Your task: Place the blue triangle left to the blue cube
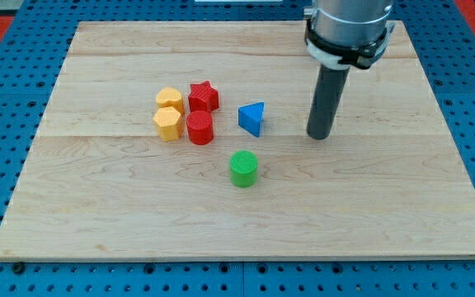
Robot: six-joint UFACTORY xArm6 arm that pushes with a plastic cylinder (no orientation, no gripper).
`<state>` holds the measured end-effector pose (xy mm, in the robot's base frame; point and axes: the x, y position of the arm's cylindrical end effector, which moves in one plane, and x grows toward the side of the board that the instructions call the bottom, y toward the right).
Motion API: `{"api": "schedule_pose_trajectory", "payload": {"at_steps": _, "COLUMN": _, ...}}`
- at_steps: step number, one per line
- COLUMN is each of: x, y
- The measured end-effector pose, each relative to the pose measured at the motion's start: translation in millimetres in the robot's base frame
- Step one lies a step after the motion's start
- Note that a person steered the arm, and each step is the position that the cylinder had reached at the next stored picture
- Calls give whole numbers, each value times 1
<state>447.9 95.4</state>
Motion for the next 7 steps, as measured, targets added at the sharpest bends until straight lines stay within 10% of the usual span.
{"api": "schedule_pose_trajectory", "payload": {"at_steps": 4, "x": -32, "y": -144}}
{"api": "schedule_pose_trajectory", "payload": {"at_steps": 7, "x": -99, "y": -25}}
